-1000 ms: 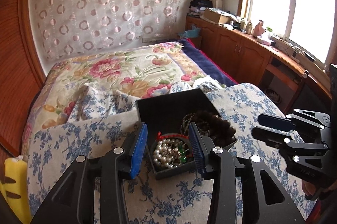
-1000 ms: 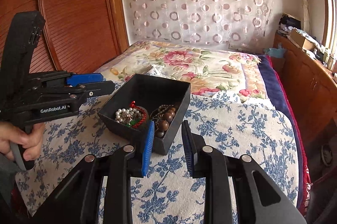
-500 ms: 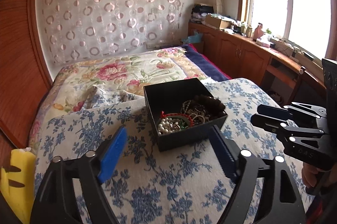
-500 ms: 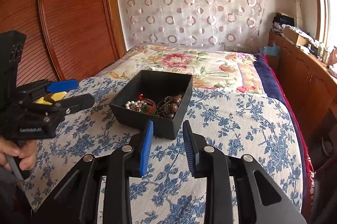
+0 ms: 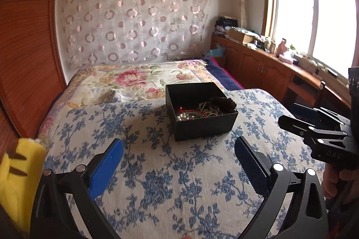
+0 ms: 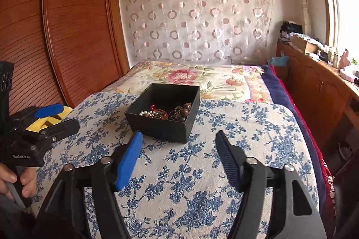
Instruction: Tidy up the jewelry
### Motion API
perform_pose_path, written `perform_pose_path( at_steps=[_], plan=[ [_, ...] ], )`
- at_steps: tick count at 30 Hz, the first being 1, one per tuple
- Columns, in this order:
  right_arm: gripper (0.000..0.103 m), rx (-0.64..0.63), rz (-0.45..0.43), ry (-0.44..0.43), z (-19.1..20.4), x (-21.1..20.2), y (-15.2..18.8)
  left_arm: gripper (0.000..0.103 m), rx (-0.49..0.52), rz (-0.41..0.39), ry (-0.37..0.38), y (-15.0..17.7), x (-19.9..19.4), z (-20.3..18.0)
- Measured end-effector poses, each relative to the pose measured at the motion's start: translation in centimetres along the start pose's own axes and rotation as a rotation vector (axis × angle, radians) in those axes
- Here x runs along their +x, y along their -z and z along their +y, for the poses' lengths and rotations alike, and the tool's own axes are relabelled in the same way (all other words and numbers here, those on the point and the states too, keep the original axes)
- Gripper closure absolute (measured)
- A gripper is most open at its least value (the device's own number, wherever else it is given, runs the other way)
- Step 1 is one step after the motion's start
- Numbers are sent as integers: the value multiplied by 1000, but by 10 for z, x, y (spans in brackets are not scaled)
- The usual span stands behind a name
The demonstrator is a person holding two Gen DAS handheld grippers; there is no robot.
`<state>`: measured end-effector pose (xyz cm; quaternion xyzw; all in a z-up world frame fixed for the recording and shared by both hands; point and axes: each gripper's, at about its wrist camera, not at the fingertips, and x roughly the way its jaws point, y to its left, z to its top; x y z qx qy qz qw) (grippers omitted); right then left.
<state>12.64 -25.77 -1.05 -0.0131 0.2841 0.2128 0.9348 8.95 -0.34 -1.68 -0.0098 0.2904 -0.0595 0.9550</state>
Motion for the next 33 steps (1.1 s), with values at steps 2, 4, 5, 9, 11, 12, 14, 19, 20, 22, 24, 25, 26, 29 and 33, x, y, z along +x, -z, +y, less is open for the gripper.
perform_pose_path(
  at_steps=[2, 4, 5, 9, 11, 12, 14, 19, 20, 22, 24, 25, 26, 29, 33],
  plan=[
    [25, -4, -18, 17, 1, -8, 2, 7, -2, 4, -19, 5, -4, 0],
    [14, -1, -43, 35, 2, -17, 3, 7, 1, 3, -50, 8, -9, 0],
    [11, 3, -54, 42, 2, -22, 4, 7, 2, 3, -65, 9, -12, -1],
    [3, 21, -73, 72, 2, -35, 7, 7, 7, -8, -93, 12, -22, -3],
    [3, 23, -71, 92, 2, -40, 8, 7, 1, -11, -99, 14, -26, -3],
    [3, 28, -71, 99, 2, -42, 9, 7, -2, -10, -98, 15, -28, -3],
    [3, 39, -72, 102, 1, -44, 12, 7, -5, -9, -99, 17, -31, -3],
    [3, 38, -74, 108, 4, -45, 15, 7, -11, -13, -102, 21, -35, -3],
    [3, 36, -75, 108, 4, -44, 15, 7, -10, -13, -104, 21, -35, -4],
    [3, 38, -75, 108, 3, -45, 15, 7, -11, -15, -105, 23, -36, -3],
    [3, 38, -76, 106, 3, -45, 16, 7, -13, -17, -105, 23, -37, -3],
    [3, 37, -75, 107, 3, -44, 16, 7, -13, -17, -105, 23, -37, -3],
    [3, 38, -75, 107, 3, -45, 16, 7, -12, -17, -105, 23, -37, -4],
    [3, 38, -76, 108, 3, -45, 16, 7, -10, -19, -108, 24, -39, -5],
    [3, 39, -76, 111, 4, -45, 18, 7, -9, -19, -109, 24, -39, -6]
  ],
)
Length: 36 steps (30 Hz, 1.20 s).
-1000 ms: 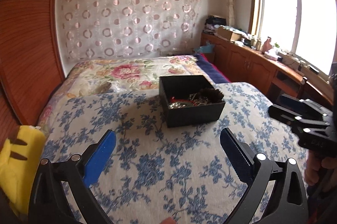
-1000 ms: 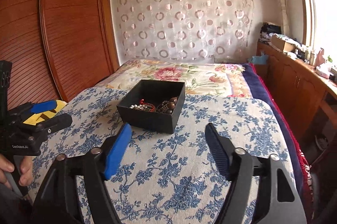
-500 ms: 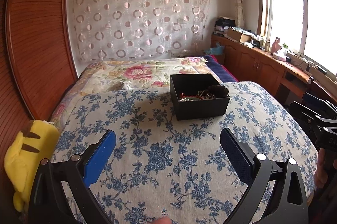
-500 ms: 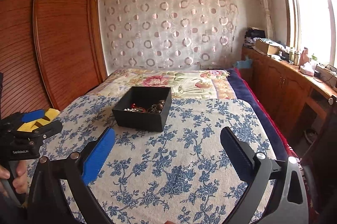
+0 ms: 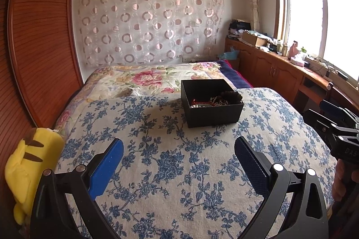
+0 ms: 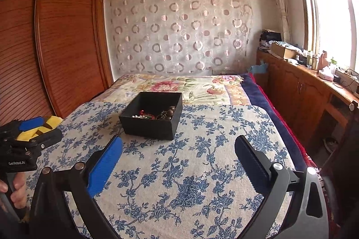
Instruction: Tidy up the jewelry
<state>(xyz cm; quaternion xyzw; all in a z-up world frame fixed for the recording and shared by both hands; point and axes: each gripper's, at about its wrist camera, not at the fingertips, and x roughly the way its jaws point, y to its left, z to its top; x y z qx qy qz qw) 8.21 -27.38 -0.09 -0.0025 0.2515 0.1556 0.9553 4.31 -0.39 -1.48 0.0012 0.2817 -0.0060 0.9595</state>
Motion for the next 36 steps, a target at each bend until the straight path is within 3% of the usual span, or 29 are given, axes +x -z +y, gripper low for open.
perform_pose_path(
  at_steps=[36],
  plan=[
    [3, 6, 3, 0, 2, -3, 2, 7, 4, -17, -1, -4, -7, -8]
  ],
)
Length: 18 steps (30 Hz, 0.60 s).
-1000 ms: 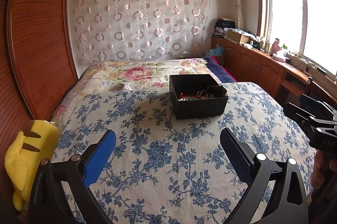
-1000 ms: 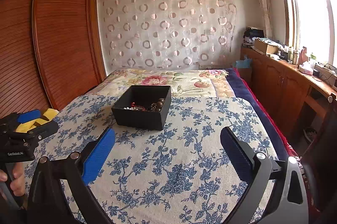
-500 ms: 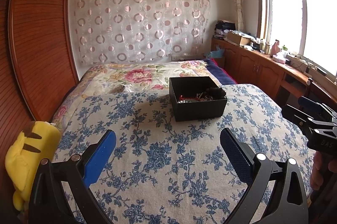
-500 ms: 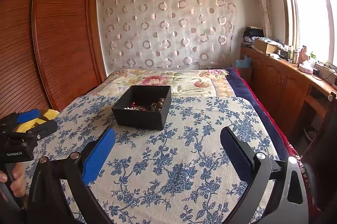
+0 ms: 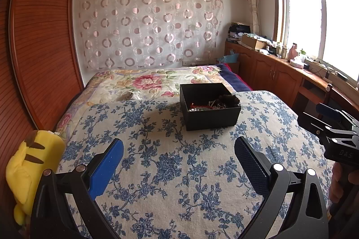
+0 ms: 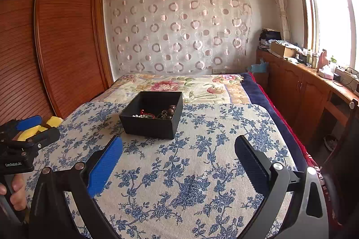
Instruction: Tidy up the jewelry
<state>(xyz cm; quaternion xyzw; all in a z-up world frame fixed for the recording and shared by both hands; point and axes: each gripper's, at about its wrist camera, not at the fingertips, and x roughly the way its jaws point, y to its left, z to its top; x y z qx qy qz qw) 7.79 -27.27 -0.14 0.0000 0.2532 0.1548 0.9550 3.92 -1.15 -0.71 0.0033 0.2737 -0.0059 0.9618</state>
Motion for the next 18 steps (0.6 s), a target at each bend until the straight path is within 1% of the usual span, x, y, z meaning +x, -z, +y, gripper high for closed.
perform_pose_path(
  at_steps=[18],
  plan=[
    [3, 1, -3, 0, 2, 0, 0, 7, 2, -7, 1, -3, -2, -1]
  ],
)
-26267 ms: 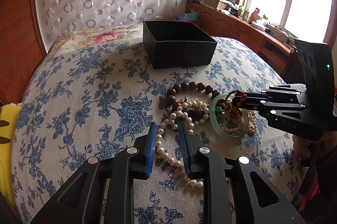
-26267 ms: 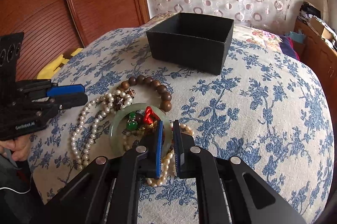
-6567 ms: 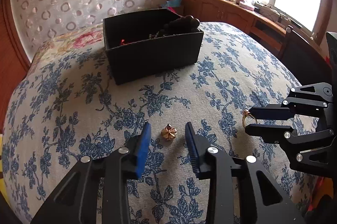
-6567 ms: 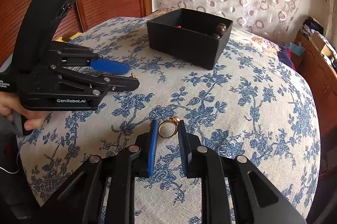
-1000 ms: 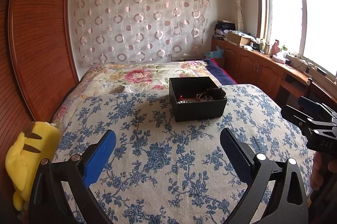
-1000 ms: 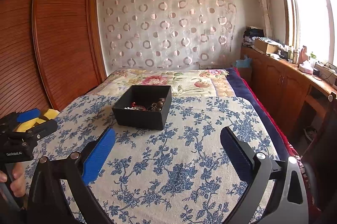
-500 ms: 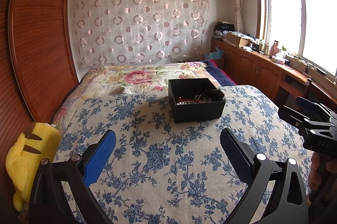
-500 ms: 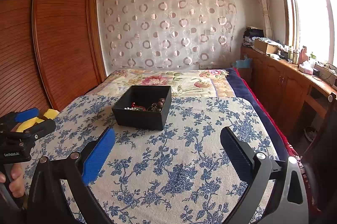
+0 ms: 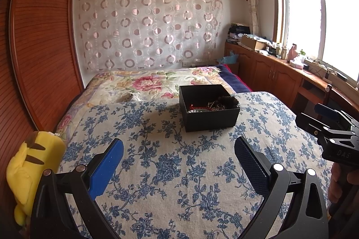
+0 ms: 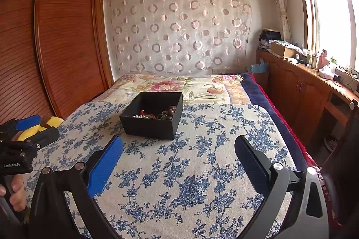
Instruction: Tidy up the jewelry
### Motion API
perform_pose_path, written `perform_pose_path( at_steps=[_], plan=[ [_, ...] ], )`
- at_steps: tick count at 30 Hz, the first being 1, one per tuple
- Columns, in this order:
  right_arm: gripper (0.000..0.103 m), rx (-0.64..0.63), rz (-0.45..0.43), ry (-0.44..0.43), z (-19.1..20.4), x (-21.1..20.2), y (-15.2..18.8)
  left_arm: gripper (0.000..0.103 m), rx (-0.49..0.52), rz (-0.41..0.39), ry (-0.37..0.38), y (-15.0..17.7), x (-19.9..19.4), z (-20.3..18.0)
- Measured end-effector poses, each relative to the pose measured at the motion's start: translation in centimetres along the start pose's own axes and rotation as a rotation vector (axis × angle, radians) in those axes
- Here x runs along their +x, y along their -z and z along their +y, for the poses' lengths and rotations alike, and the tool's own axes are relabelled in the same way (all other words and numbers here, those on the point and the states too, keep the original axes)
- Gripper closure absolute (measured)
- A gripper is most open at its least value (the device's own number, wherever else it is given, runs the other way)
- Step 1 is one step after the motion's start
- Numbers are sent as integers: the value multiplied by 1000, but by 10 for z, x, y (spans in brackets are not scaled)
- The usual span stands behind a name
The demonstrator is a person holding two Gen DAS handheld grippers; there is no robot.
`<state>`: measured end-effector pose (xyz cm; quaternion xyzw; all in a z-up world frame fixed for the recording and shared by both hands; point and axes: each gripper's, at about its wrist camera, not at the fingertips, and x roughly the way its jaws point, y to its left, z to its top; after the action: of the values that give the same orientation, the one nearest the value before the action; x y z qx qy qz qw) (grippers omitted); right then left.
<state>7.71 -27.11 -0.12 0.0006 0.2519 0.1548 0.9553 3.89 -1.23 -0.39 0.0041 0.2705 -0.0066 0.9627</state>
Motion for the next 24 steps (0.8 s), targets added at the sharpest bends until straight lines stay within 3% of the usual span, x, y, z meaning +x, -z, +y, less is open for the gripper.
perform_pose_path(
  at_steps=[24],
  plan=[
    [3, 1, 0, 0, 0, 0, 0, 7, 0, -2, 0, 0, 0, 0]
  ],
)
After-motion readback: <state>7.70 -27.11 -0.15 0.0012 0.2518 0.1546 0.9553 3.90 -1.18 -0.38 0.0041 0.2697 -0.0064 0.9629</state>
